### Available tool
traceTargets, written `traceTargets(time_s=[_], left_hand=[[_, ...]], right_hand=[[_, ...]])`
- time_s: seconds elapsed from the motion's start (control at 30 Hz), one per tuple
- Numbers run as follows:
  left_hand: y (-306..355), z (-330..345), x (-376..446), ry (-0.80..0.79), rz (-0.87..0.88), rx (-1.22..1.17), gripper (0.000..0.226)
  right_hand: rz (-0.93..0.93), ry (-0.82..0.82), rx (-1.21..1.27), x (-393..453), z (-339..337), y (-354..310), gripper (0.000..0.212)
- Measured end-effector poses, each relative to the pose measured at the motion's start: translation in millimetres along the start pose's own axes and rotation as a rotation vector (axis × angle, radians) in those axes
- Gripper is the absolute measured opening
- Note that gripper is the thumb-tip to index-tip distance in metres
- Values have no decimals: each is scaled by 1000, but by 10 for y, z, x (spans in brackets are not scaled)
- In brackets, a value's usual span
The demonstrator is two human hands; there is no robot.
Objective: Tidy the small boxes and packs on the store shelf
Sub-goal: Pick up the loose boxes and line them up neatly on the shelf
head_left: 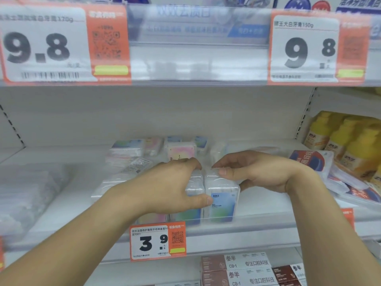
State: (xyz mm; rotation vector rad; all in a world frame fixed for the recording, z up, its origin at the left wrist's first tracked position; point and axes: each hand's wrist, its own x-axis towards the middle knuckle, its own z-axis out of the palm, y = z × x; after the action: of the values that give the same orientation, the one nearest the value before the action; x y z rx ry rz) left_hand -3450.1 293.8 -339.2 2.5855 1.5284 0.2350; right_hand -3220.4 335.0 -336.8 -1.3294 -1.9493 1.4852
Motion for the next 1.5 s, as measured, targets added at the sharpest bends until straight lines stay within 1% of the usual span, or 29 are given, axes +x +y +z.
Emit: traceTargets(time_s=[0.1,0.13,0.17,0.2,0.27,0.3,0.33,0.37,0.4,0.43,0.47,0.53,0.6,0.63,0.67,0.7,0.77,0.8,0.87,0.93,0.97,1.03,1.1,1.17,1.2,1.27,1.33,1.4,1.5], left_hand=[[22,-69,-42,-3,16,0,88],[8,-137,-70,27,3,-53,89],[-27,-224,-101,78,-19,-128,83],[-102,-319,-124,152,-49,-214,72],[-366,-512,-163,328,-134,-375,41],[-536,-580,-187,391,-188,-425,28],[-704,-615,-217,415,-246,-426,20],[-866,-615,-243,403,-302,-386,18],[-1022,-585,-258,353,-348,-335,19],[-1156,-538,-256,284,-383,-300,20],[-1258,-486,-245,207,-410,-282,22],[-1435,-398,-216,100,-453,-256,28],[-1554,-338,-185,34,-492,-200,38],[-1595,-308,-166,-7,-515,-161,45],[-1630,-271,-145,-49,-529,-129,54],[-1650,-233,-120,-82,-531,-119,64],[-1676,-153,-71,-107,-502,-175,79],[-1679,-122,-49,-104,-487,-215,82],[-1705,-66,-7,-90,-465,-269,91],[-1723,-18,8,-79,-445,-299,97],[-1718,-6,11,-81,-437,-304,89],[-1699,-3,9,-71,-438,-309,65],[-1681,-28,-19,-49,-447,-322,64],[-1708,-55,-32,1,-454,-339,67],[-1727,-82,-51,34,-460,-342,63],[-1763,-169,-121,115,-476,-401,51],[-1781,-293,-198,213,-458,-613,40],[-1750,-438,-266,297,-391,-910,32],[-1687,-594,-341,399,-323,-1185,35]], right_hand=[[13,-15,-19,-19,5,-41,33],[21,3,-21,-25,2,-65,37],[15,58,-6,-16,4,-94,39],[-14,160,22,23,-1,-118,37],[-128,479,86,139,25,-190,19],[-215,636,61,216,55,-242,10],[-305,725,-30,297,88,-318,6],[-377,718,-156,385,132,-414,6],[-411,617,-295,489,189,-516,7],[-386,478,-454,608,234,-604,11],[-311,356,-628,751,278,-677,19],[-130,240,-902,1059,349,-771,43],[5,210,-969,1319,390,-782,66],[56,204,-1003,1427,401,-761,72],[92,198,-1057,1500,412,-749,72],[114,200,-1112,1563,416,-736,65],[134,206,-1169,1620,445,-758,48],[137,215,-1161,1619,461,-791,44],[122,271,-1050,1583,497,-871,38],[93,330,-775,1518,516,-937,29],[74,341,-617,1487,528,-965,25],[70,305,-342,1406,565,-1018,19],[104,253,-188,1315,606,-1052,23],[133,191,-115,1250,628,-1073,38],[151,161,-65,1225,630,-1076,45],[180,128,101,1171,625,-1076,43],[209,126,233,1106,643,-1090,38],[216,145,300,1046,650,-1102,38],[149,184,402,975,623,-1111,48]])
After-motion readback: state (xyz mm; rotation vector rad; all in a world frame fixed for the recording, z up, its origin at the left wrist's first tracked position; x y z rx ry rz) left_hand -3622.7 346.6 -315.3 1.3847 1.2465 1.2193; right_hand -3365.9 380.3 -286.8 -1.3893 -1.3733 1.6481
